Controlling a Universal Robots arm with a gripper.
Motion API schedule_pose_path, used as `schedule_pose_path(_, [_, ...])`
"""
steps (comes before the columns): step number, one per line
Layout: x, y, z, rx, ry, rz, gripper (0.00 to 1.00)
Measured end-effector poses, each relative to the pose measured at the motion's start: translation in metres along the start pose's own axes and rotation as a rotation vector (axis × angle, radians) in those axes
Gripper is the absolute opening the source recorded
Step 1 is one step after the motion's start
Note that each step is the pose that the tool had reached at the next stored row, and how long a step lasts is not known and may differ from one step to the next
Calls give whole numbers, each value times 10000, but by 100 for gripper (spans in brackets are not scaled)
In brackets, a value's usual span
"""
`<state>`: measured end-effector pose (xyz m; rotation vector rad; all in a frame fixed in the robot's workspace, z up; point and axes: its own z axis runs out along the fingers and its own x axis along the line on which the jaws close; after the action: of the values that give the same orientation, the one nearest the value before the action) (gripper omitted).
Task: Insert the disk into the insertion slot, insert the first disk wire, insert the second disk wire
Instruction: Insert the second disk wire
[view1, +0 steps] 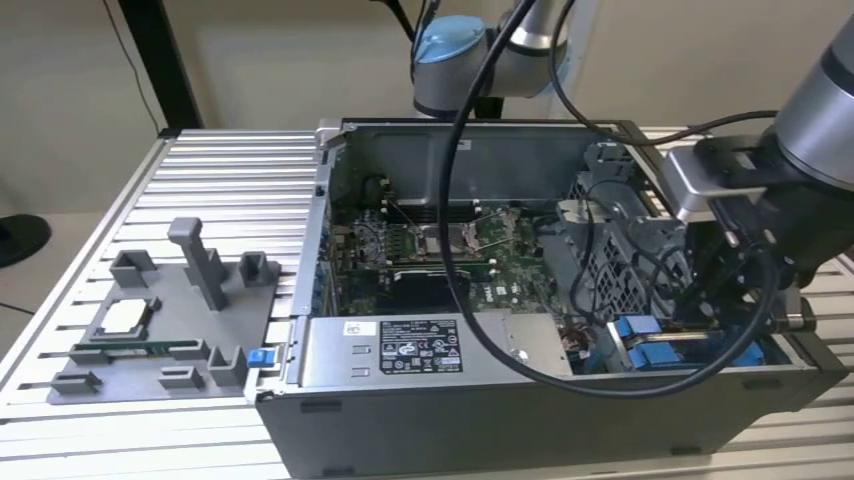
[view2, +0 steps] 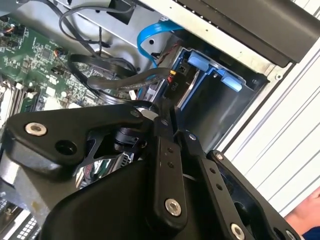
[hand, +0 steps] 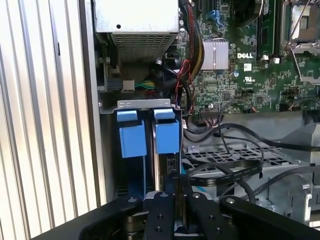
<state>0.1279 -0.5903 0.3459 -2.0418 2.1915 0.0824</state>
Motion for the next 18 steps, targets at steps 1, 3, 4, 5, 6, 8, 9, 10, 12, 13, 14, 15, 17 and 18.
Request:
schedule_pose_path(1, [0, -5, 2, 0, 4, 0, 0])
schedule_pose_path(3, [0, -10, 5, 1, 7, 0, 0])
schedule_pose_path(4, [0, -10, 7, 1, 7, 0, 0])
schedule_pose_path(5, [0, -10, 10, 2, 6, 1, 0])
schedule_pose_path(6, [-1, -11, 13, 2, 4, -1, 0])
schedule_pose_path(8, [-1, -11, 18, 3, 4, -1, 0])
schedule_pose_path(9, [-2, -11, 21, 4, 2, -1, 0])
schedule_pose_path(10, [-3, -11, 23, 7, 3, -1, 0])
schedule_pose_path(12, [-4, -11, 27, 15, 6, -3, 0])
schedule_pose_path(13, [-5, -11, 29, 18, 5, -3, 0])
schedule_pose_path(14, [-5, -12, 30, 21, 8, -3, 0])
schedule_pose_path(15, [-5, -12, 32, 25, 8, -5, 0])
schedule_pose_path(17, [-4, -13, 40, 34, 3, -7, 0])
schedule_pose_path(18, [-4, -13, 41, 39, 4, -7, 0])
